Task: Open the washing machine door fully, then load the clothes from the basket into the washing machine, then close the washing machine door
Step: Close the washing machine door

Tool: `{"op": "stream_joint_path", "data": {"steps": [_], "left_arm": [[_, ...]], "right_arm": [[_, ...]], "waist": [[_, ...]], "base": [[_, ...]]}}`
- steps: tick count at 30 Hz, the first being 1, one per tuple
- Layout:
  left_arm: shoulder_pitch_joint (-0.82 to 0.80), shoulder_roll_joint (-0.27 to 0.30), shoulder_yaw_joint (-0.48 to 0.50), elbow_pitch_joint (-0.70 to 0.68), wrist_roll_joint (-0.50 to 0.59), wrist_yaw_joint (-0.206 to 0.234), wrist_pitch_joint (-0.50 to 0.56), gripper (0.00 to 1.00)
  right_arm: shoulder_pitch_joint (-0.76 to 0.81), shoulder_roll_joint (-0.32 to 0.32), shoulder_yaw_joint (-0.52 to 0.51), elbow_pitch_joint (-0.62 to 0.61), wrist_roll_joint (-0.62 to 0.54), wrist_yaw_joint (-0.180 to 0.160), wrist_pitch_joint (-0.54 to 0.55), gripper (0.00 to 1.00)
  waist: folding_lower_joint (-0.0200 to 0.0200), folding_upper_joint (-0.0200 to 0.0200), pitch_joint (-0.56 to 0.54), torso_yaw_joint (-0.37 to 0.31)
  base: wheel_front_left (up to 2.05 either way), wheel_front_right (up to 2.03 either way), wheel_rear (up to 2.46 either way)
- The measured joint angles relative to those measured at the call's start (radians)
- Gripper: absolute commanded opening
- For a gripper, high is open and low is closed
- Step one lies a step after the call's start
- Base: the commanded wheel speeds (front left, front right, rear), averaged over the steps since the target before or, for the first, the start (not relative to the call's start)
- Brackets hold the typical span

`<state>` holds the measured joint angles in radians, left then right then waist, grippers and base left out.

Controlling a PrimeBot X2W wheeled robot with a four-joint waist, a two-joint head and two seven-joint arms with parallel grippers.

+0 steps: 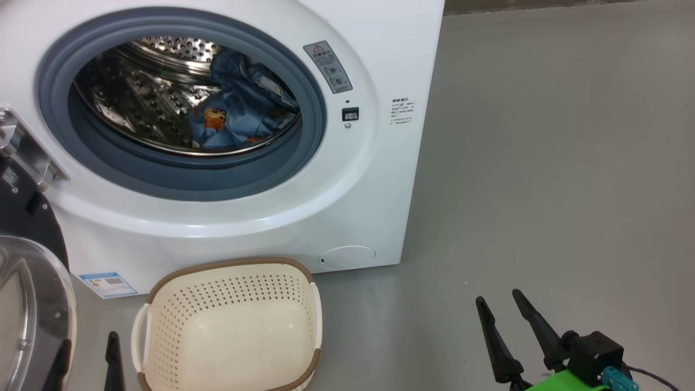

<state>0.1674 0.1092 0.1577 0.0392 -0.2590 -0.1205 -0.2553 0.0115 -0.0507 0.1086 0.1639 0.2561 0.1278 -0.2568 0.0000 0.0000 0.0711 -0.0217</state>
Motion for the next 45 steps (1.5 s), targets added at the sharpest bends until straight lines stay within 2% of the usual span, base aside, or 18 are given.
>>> {"op": "stream_joint_path", "data": {"steps": [45], "left_arm": [[-0.003,-0.015,0.004,0.060,0.007,-0.009,0.000,1.00]], "right_arm": [[0.014,0.000,0.000,0.004,0.000,0.000,0.000,1.00]], "waist": [[0.0000,0.0000,-0.006,0.010]], "base": [[0.00,0.00,0.00]]}}
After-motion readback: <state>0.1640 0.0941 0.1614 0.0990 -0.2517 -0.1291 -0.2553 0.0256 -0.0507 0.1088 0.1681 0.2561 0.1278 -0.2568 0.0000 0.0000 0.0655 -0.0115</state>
